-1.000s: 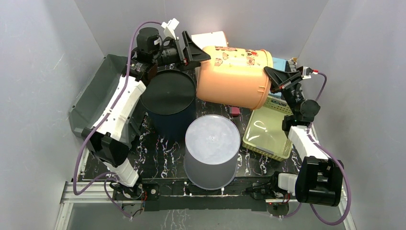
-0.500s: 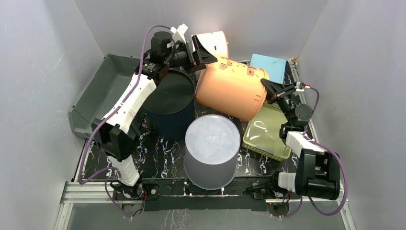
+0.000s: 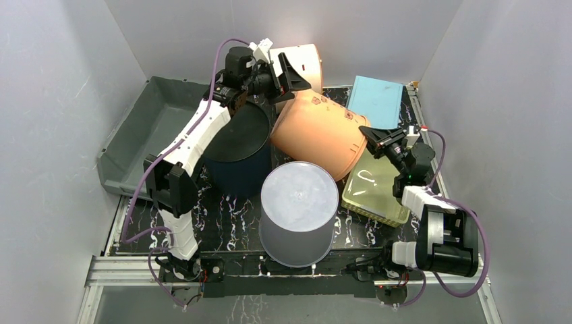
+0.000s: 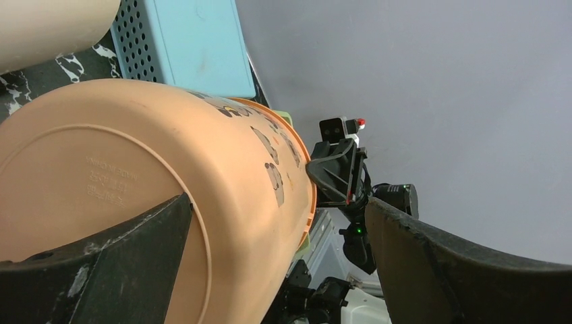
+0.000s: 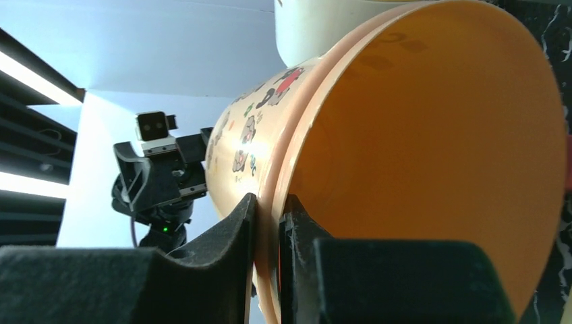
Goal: Turn the large container upside down
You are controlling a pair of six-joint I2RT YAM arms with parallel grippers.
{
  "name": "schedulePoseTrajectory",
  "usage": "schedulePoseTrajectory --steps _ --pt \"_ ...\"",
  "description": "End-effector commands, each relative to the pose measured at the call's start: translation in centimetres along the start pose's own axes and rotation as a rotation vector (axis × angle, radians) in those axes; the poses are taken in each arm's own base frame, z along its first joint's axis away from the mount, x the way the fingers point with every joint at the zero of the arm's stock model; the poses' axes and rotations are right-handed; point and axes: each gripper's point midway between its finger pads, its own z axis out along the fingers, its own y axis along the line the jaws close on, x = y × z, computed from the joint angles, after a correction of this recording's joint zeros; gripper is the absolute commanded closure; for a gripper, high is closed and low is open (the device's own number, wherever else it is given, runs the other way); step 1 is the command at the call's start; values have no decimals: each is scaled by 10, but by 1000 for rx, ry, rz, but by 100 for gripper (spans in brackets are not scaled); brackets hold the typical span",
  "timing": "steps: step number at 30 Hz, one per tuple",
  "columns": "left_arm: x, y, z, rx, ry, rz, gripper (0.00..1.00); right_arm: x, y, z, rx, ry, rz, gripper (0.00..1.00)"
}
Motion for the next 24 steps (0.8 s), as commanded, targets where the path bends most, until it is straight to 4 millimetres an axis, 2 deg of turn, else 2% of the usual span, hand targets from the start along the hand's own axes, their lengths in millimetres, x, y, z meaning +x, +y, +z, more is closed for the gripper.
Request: schedulePoseTrajectory --steps 1,3,4,6,12,15,18,22,24 --pt "38 -83 2 241 135 55 2 39 -48 -1 171 237 -103 85" --pt "39 -83 6 241 139 56 2 36 -64 0 247 247 -116 80" --pt "39 -82 8 238 138 55 2 35 -77 -2 314 251 -107 79" --pt "39 -85 10 248 136 59 2 32 -90 -3 386 267 -117 79" --pt "46 -88 20 255 158 60 2 27 -105 -8 488 282 -163 69" --pt "50 -89 24 257 168 58 2 27 -109 -10 508 287 -178 55" --pt "54 -92 27 263 173 60 2 26 -114 -14 541 292 -202 48" --pt "60 -94 31 267 184 59 2 20 -119 -20 614 297 -254 27" --pt "64 -95 33 269 190 58 2 15 -118 -23 649 292 -287 20"
